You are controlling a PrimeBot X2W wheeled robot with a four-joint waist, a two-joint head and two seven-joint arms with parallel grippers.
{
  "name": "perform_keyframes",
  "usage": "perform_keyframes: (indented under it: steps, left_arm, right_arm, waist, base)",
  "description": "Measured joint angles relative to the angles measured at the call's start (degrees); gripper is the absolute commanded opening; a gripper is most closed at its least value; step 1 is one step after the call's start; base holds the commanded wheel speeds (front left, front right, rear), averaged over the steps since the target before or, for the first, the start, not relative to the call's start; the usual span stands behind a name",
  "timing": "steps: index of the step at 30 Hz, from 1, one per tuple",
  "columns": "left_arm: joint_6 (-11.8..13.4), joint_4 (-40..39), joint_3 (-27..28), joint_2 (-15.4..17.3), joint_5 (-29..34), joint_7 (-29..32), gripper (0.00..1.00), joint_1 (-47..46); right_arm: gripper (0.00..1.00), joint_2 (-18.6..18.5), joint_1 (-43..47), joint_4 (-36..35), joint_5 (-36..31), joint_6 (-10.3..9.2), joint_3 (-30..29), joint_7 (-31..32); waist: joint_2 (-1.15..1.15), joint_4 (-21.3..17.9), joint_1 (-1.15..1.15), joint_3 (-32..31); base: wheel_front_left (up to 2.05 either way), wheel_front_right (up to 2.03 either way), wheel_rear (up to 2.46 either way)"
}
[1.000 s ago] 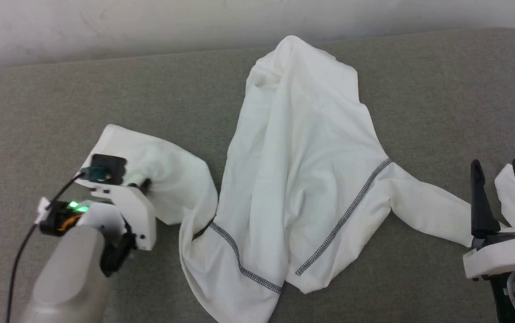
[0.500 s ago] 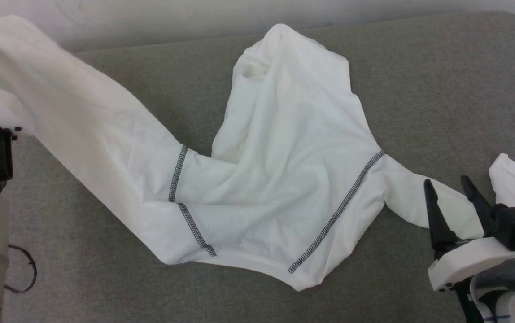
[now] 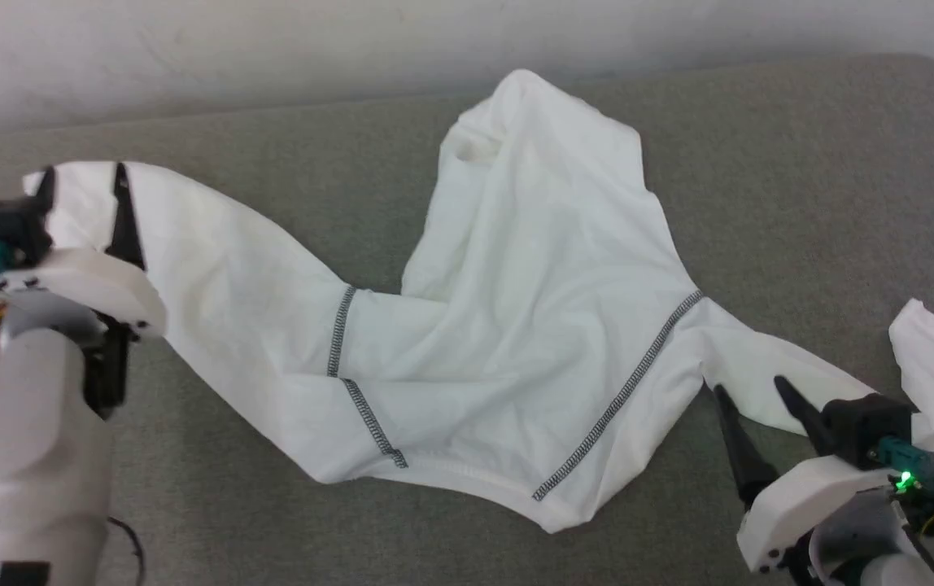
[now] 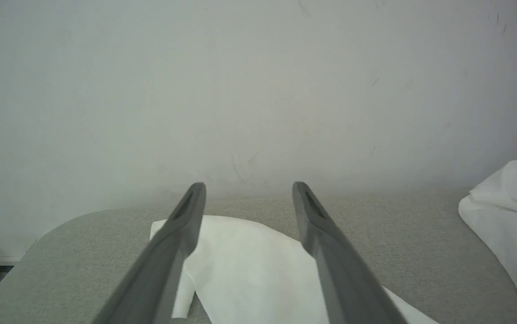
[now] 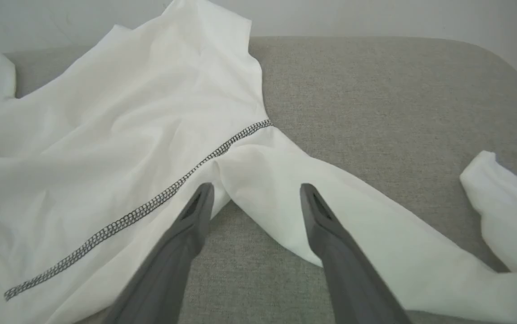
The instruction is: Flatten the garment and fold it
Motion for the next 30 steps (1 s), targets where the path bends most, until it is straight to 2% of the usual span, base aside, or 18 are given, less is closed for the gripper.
perform_keyframes:
  steps: [7,11,14,17,22,25,26,27,28,30]
  left_arm:
    - [-3.4,-12.8,0.0,-6.5,-4.7,-0.5,1.0,10.7]
    - [-1.7,-23.1,-1.0,-8.6,-4.8,-0.4,1.0,19.8]
    - [-2.0,-30.2,-2.4,-10.7,-6.7,1.0,1.0,27.3]
    - [-1.2,-35.8,-2.6,-12.8,-8.7,1.9,1.0,33.2]
    - [0.2,-38.5,-4.7,-13.5,-8.2,3.5,1.0,38.0]
    - [0.2,-38.5,-6.6,-13.6,-7.5,4.7,1.0,39.3]
    - [0.2,-38.3,-7.2,-13.6,-7.4,5.3,1.0,39.7]
    - [0.1,-37.8,-7.8,-13.5,-7.1,5.8,1.0,39.8]
    - [0.1,-37.4,-8.5,-13.5,-6.9,6.2,1.0,39.9]
    - [-0.5,-36.1,-9.1,-13.6,-7.0,6.7,1.0,40.1]
  right_arm:
    - [1.0,-0.3,3.6,-1.5,3.4,0.0,1.2,8.9]
    - [1.0,-0.6,3.9,-1.1,5.4,0.0,1.3,13.8]
    - [1.0,-1.2,3.3,0.7,7.3,0.02,2.8,16.3]
    - [1.0,-1.7,1.7,4.6,6.9,0.03,1.0,17.9]
    - [1.0,-1.5,-0.7,11.7,2.6,-0.01,-3.2,19.3]
    - [1.0,-0.9,-2.3,14.1,2.4,-0.01,-3.8,18.9]
    - [0.76,-0.8,-2.7,14.8,2.3,-0.01,-3.7,18.7]
    - [0.12,-0.6,-3.0,15.2,2.0,-0.01,-3.8,18.4]
    - [0.0,-0.6,-3.0,15.4,1.7,-0.01,-4.0,18.0]
    - [0.0,-0.6,-2.9,15.5,1.4,-0.01,-4.0,18.1]
  waist:
    - [0.0,3.3,-0.01,-4.9]
    - [0.0,6.0,-0.01,-6.8]
    - [0.0,8.2,-0.01,-7.9]
    - [0.0,10.4,-0.01,-8.6]
    - [0.0,13.8,0.0,-9.2]
    - [0.0,15.5,0.0,-9.4]
    - [0.0,15.9,0.0,-9.4]
    - [0.0,16.2,0.0,-9.3]
    - [0.0,16.3,0.0,-9.3]
    - [0.0,16.2,0.0,-9.4]
  base:
    - [0.0,0.0,0.0]
    - [0.0,0.0,0.0]
    - [0.0,0.0,0.0]
    - [0.0,0.0,0.0]
    - [0.0,0.0,0.0]
    - [0.0,0.0,0.0]
    - [0.0,0.0,0.0]
    - [0.0,0.0,0.0]
    - [0.0,0.0,0.0]
    - [0.0,0.0,0.0]
